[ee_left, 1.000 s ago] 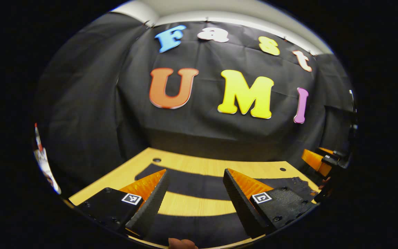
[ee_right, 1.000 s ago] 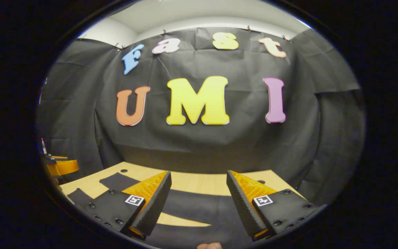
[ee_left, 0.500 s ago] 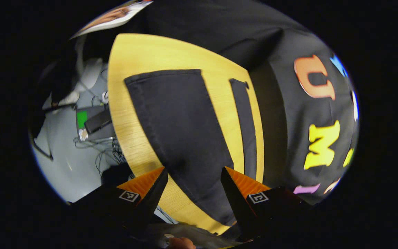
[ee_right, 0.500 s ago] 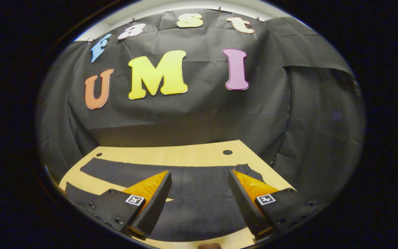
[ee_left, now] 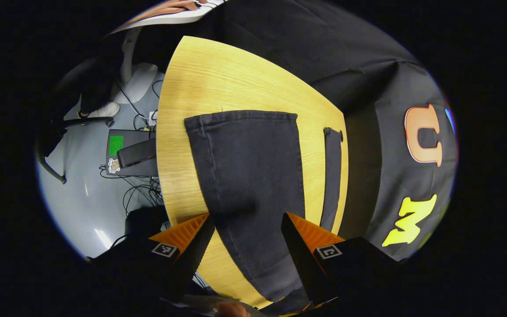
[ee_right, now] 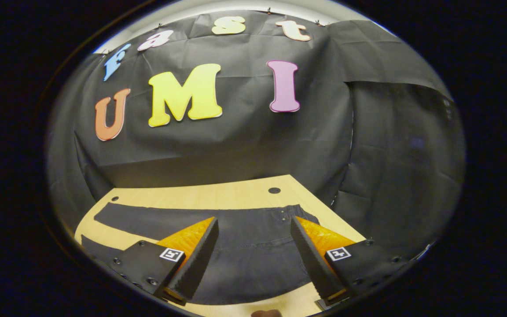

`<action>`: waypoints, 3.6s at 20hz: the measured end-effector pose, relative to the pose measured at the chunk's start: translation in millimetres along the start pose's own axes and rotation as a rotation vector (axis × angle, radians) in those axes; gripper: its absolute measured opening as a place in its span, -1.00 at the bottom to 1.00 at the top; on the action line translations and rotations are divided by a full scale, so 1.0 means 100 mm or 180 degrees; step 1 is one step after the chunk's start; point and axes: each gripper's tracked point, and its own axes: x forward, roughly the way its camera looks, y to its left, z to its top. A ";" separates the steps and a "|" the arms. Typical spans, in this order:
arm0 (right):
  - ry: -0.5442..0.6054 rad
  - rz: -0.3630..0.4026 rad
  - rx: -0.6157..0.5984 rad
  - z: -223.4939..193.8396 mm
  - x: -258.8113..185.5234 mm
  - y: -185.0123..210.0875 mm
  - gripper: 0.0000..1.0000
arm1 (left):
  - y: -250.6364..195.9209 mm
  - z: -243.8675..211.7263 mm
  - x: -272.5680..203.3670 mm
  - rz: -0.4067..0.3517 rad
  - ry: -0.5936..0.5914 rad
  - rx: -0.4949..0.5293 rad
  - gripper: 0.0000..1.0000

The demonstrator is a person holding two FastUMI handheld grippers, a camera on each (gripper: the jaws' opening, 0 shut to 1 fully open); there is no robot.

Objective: Grasp the waist and the cuffs of the jeans and fold them to make the two legs overlap; first hold the waist and fold one-third of the jeans toward the cuffs, then hold the cuffs and fold the remaining one-third in the same direction to finish folding.

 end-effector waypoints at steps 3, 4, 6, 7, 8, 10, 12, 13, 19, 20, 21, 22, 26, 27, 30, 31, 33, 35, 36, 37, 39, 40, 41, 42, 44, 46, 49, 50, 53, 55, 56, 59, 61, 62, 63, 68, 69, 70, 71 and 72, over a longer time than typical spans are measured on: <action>0.0166 -0.0180 0.0245 -0.17 0.07 -0.24 1.00 | -0.10 0.08 0.09 -0.0192 -0.0067 -0.0132 0.98; 0.0232 -0.0245 0.0359 -0.23 0.10 -0.34 1.00 | -0.14 0.11 0.12 -0.0284 -0.0081 -0.0193 0.98; 0.0445 -0.0421 0.0679 -0.42 0.20 -0.59 1.00 | -0.21 0.17 0.15 -0.0456 -0.0108 -0.0283 1.00; 0.0626 -0.0519 0.0966 -0.55 0.24 -0.73 1.00 | -0.23 0.20 0.18 -0.0537 -0.0121 -0.0294 0.96; 0.0842 -0.0637 0.1282 -0.72 0.28 -0.87 1.00 | -0.26 0.23 0.20 -0.0604 -0.0150 -0.0314 0.96; 0.1280 -0.0932 0.1820 -1.07 0.30 -1.23 1.00 | -0.31 0.28 0.24 -0.0732 -0.0181 -0.0379 0.94; 0.1534 -0.1173 0.2272 -1.28 0.25 -1.47 0.86 | -0.37 0.32 0.26 -0.0839 -0.0186 -0.0416 0.94; 0.1596 -0.1259 0.2408 -1.34 0.23 -1.54 1.00 | -0.38 0.33 0.28 -0.0883 -0.0188 -0.0393 0.92; 0.1821 -0.1293 0.2499 -1.59 0.32 -1.54 0.96 | -0.37 0.39 0.41 -0.1127 -0.0004 -0.0857 0.00; 0.1845 -0.1281 0.2515 -1.60 0.36 -1.51 0.97 | -0.33 0.38 0.46 -0.1122 -0.0008 -0.0926 -0.31; 0.1876 -0.1269 0.2535 -1.61 0.37 -1.48 0.96 | -0.31 0.39 0.49 -0.1124 -0.0041 -0.0963 -0.70; 0.1893 -0.1252 0.2552 -1.62 0.42 -1.45 0.96 | -0.30 0.38 0.48 -0.1135 -0.0050 -0.0958 -0.89; 0.1919 -0.1236 0.2406 -1.62 0.56 -1.38 0.95 | -0.31 0.39 0.49 -0.1127 -0.0018 -0.0870 -0.93; 0.1932 -0.1174 0.2383 -1.62 0.61 -1.34 0.97 | -0.31 0.38 0.50 -0.1121 -0.0015 -0.0855 -0.93; 0.1942 -0.1083 0.2275 -1.59 0.72 -1.24 0.96 | -0.34 0.40 0.51 -0.1128 -0.0007 -0.0912 -0.93; 0.1967 -0.1037 0.2228 -1.59 0.74 -1.22 0.97 | -0.34 0.40 0.51 -0.1129 -0.0010 -0.0914 -0.93; 0.1944 -0.0951 0.2153 -1.59 0.79 -1.23 0.87 | -0.35 0.40 0.52 -0.1136 -0.0001 -0.0938 -0.93; 0.1900 -0.0915 0.2196 -1.64 0.79 -1.31 0.33 | -0.36 0.40 0.53 -0.1132 0.0013 -0.0944 -0.94; 0.1887 -0.0929 0.2290 -1.66 0.75 -1.37 -0.06 | -0.36 0.39 0.53 -0.1123 0.0013 -0.0929 -0.93; 0.1873 -0.0969 0.2437 -1.69 0.74 -1.40 -0.46 | -0.35 0.39 0.53 -0.1117 0.0020 -0.0920 -0.93; 0.1865 -0.0874 0.2630 -1.70 0.80 -1.37 -0.89 | -0.37 0.39 0.53 -0.1110 0.0027 -0.0918 -0.93; 0.1885 -0.0824 0.2604 -1.71 0.79 -1.36 -0.92 | -0.37 0.39 0.54 -0.1110 0.0029 -0.0910 -0.93; 0.1900 -0.0794 0.2547 -1.71 0.80 -1.38 -0.98 | -0.37 0.39 0.54 -0.1108 0.0030 -0.0905 -0.93; 0.1902 -0.0776 0.2508 -1.71 0.80 -1.37 -0.98 | -0.37 0.39 0.54 -0.1106 0.0031 -0.0899 -0.93; 0.1887 -0.0749 0.2554 -1.70 0.79 -1.38 -0.98 | -0.37 0.39 0.53 -0.1093 0.0041 -0.0891 -0.93; 0.1861 -0.0740 0.2696 -1.67 0.77 -1.38 -1.00 | -0.34 0.38 0.53 -0.1019 0.0039 -0.0827 -0.94; 0.1772 -0.0658 0.2771 -1.47 0.66 -1.43 -0.99 | -0.48 0.41 0.43 -0.1037 0.0044 -0.0674 -0.93; 0.1754 -0.0624 0.2793 -1.38 0.63 -1.45 -0.99 | -0.51 0.39 0.43 -0.0994 0.0036 -0.0521 -0.93; 0.1637 -0.0501 0.2903 -1.08 0.66 -1.32 -0.99 | -0.71 0.41 0.39 -0.1051 0.0047 -0.0155 -0.93; 0.1546 -0.0391 0.2946 -0.90 0.77 -1.24 -0.92 | -0.99 0.49 0.38 -0.1168 0.0064 -0.0171 -0.94; 0.1490 -0.0337 0.2985 -0.78 0.82 -1.20 -0.99 | -1.09 0.49 0.39 -0.1203 0.0072 -0.0164 -0.93; 0.1399 -0.0180 0.3066 -0.51 1.04 -1.09 -0.92 | -1.40 0.50 0.51 -0.1248 0.0129 -0.0108 -0.94; 0.1372 -0.0104 0.3102 -0.38 1.27 -0.98 -0.99 | -1.59 0.53 0.64 -0.1175 0.0171 -0.0106 -0.94; 0.1368 -0.0064 0.3104 -0.31 1.38 -0.92 -0.99 | -1.71 0.55 0.72 -0.1133 0.0193 -0.0132 -0.93; 0.1364 -0.0037 0.3103 -0.24 1.50 -0.87 -0.99 | -1.83 0.57 0.79 -0.1070 0.0186 -0.0157 -0.93; 0.1244 0.0045 0.3164 0.19 2.02 -0.69 -1.00 | -2.29 0.69 1.05 -0.0657 0.0038 -0.0116 -0.93; 0.1258 0.0047 0.3174 0.22 2.13 -0.66 -0.99 | -2.45 0.69 1.08 -0.0675 0.0043 -0.0077 -0.94; 0.1290 0.0025 0.3172 0.22 2.24 -0.64 -0.99 | -2.59 0.69 1.14 -0.0664 0.0046 -0.0011 -0.94; 0.1317 0.0000 0.3152 0.21 2.35 -0.63 -0.99 | -2.71 0.69 1.25 -0.0652 0.0052 0.0053 -0.94; 0.1340 -0.0033 0.3131 0.19 2.45 -0.62 -1.00 | -2.84 0.70 1.37 -0.0635 0.0049 0.0123 -0.94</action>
